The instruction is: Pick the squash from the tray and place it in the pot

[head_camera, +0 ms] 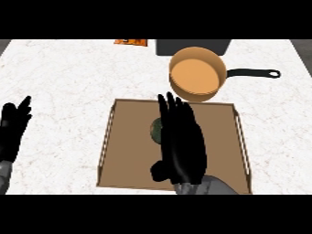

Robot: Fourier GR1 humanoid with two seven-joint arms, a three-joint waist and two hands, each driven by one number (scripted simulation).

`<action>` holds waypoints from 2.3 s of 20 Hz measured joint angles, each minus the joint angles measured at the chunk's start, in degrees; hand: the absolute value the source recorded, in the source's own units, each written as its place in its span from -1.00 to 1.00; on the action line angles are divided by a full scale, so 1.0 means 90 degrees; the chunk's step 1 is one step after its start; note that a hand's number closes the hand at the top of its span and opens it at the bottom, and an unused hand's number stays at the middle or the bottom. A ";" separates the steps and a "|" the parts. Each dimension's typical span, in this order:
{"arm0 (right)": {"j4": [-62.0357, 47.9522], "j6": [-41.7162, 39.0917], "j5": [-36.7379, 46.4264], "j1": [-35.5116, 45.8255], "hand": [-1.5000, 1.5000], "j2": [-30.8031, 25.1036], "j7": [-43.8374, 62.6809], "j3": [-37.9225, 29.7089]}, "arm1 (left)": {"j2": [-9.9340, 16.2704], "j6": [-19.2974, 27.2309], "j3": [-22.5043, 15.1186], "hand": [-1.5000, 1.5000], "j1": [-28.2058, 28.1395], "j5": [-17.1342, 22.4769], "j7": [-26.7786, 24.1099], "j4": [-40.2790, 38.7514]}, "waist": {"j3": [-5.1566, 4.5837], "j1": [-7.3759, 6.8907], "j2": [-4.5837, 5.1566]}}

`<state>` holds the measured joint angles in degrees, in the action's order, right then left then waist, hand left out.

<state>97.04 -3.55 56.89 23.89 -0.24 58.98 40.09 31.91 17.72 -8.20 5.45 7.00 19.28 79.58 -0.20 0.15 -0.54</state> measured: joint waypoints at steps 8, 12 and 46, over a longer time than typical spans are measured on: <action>0.0089 -0.0708 -0.1247 0.0581 -1.00 -0.0081 0.0850 0.0220 | -0.0033 -0.0083 0.0027 0.00 0.0109 -0.0057 0.0138 0.0084 | 0.0011 -0.0080 0.0031; -0.0108 -0.0751 -0.1449 0.0714 -1.00 -0.0095 0.0983 0.0181 | -0.0143 -0.0047 0.0008 0.00 0.0082 -0.0152 0.0107 0.0093 | 0.0014 -0.0079 0.0040; -0.2849 0.0064 -0.2031 0.1222 -1.00 -0.0039 0.0436 0.0005 | -0.0548 -0.0626 0.0652 0.00 0.0034 -0.0611 0.0056 0.0034 | 0.0022 -0.0079 0.0062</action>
<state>71.39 -2.97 38.62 34.89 -0.59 62.90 40.13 26.98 12.08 -2.33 5.75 1.50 19.78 79.89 0.00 -0.56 0.02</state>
